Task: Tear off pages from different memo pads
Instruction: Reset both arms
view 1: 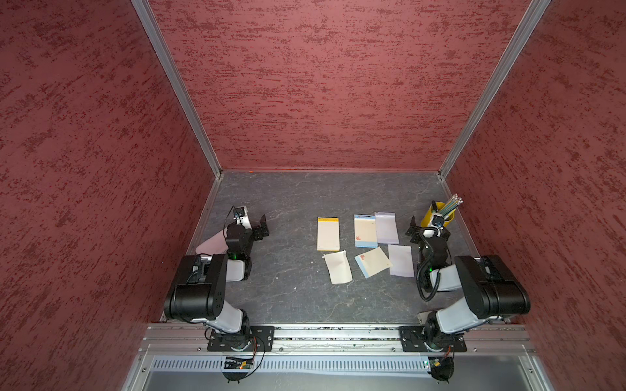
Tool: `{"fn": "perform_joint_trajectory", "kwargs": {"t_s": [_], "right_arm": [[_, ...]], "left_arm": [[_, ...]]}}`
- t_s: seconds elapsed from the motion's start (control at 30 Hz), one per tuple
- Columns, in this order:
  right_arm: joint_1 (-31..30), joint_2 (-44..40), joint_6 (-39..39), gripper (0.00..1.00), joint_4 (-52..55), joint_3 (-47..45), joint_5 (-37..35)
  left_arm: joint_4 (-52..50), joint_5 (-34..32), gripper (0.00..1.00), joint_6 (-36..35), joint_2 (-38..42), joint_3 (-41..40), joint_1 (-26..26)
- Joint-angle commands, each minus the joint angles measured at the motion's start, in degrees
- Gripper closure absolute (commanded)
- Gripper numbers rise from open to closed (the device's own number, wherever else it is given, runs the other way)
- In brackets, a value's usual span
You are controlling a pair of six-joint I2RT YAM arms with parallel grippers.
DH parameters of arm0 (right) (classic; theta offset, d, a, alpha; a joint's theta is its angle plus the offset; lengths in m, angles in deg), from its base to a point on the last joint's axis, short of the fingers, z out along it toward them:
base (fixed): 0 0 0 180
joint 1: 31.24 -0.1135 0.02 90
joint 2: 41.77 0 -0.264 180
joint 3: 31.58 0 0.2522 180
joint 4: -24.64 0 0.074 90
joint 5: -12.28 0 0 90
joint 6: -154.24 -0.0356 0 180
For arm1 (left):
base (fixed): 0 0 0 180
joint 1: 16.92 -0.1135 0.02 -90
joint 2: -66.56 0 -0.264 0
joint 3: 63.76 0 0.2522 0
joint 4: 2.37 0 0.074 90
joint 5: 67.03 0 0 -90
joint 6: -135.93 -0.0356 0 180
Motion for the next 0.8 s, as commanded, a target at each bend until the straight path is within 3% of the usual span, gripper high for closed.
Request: {"fn": "perform_joint_trajectory", "kwargs": {"t_s": [0.0, 0.77], "right_arm": [[0.3, 0.1, -0.5, 0.01, -2.2, -0.4, 0.7], [0.2, 0.2, 0.2, 0.01, 2.4, 2.1, 2.4]], "left_arm": [[-1.1, -2.1, 0.0, -1.7, -0.1, 1.5, 1.1], [-1.1, -2.1, 0.0, -1.8, -0.1, 1.5, 1.2]]}}
